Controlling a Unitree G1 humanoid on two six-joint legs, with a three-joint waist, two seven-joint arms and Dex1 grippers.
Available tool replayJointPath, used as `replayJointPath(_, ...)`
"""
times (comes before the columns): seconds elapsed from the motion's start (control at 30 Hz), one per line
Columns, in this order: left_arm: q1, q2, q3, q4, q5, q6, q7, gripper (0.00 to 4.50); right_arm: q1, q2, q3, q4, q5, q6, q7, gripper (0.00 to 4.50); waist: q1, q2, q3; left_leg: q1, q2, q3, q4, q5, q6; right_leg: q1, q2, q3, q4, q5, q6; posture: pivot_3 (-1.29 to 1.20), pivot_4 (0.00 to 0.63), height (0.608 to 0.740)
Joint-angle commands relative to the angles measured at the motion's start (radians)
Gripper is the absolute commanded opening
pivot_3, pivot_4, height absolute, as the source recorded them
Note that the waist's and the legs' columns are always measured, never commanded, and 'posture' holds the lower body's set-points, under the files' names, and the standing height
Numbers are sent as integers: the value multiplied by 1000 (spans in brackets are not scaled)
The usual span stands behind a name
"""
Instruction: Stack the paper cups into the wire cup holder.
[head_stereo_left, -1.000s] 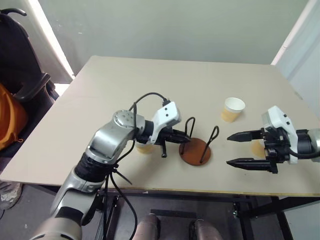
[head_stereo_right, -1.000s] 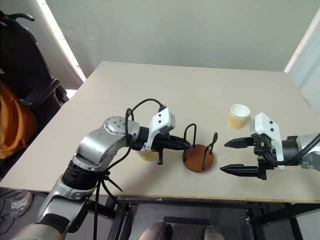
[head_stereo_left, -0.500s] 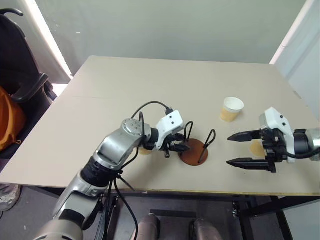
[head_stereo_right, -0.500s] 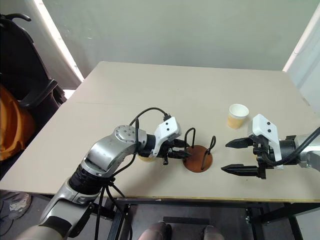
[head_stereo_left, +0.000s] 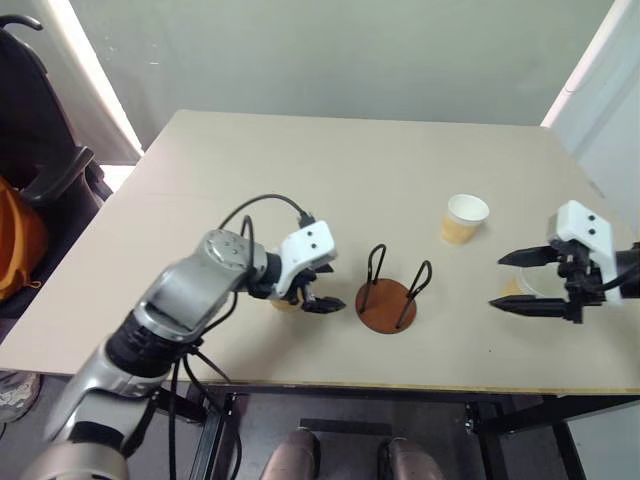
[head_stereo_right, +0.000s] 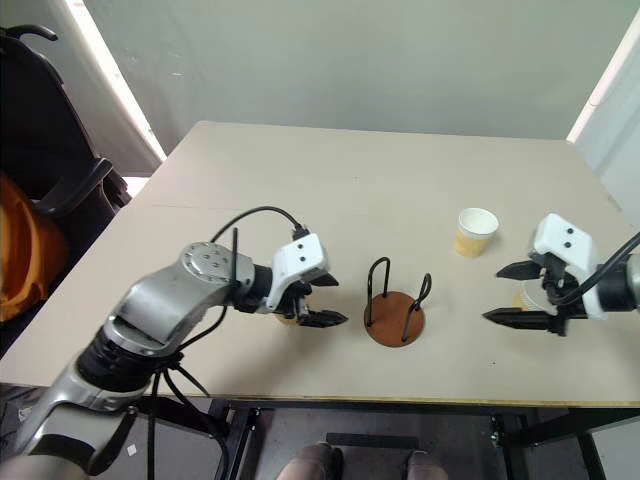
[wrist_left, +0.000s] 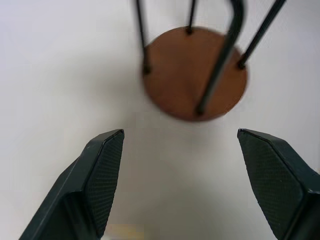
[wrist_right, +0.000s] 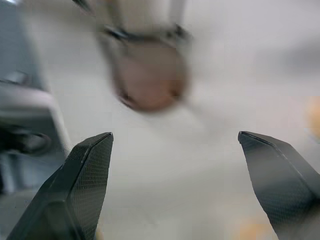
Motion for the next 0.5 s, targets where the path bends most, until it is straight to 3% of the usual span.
replayJointPath(0.03, -53, 78, 126, 42, -12, -41, -28, 3872, 15, -54, -9, 70, -86, -73, 31, 4156, 0, 0, 0, 0, 0, 0, 0, 0, 0, 0, 0, 0, 0, 0, 0, 0, 150, 740)
replayJointPath(0.2, -35, 206, 292, 53, -122, -120, -167, 3872, 34, -78, 7, 151, -161, -132, 59, 4156, -10, 0, 0, 0, 1, 0, -1, -4, -3, -3, 0, 0, 1, -1, -2, 0, 150, 740)
replayJointPath(0.23, -40, 205, 318, 52, -150, -124, -182, 3872, 36, -78, 16, 164, -177, -144, 63, 4156, -10, 0, 0, 0, 1, 0, -1, -4, -3, -4, 0, 0, 1, -1, -2, 0, 150, 740)
replayJointPath(0.33, -66, 171, 371, 9, -259, -109, -216, 4465, 15, -57, 58, 197, -215, -168, 63, 4156, -9, 0, 0, 0, 1, 0, -1, -6, -2, -3, 0, 0, 0, -1, -2, 0, 150, 740)
replayJointPath(0.5, -62, 160, 352, -39, -287, -162, -231, 4491, -40, -26, 125, 217, -246, -175, 77, 4156, -13, 1, 0, -1, 1, 0, 0, -7, 0, -3, 0, 0, 1, -1, -2, 0, 150, 740)
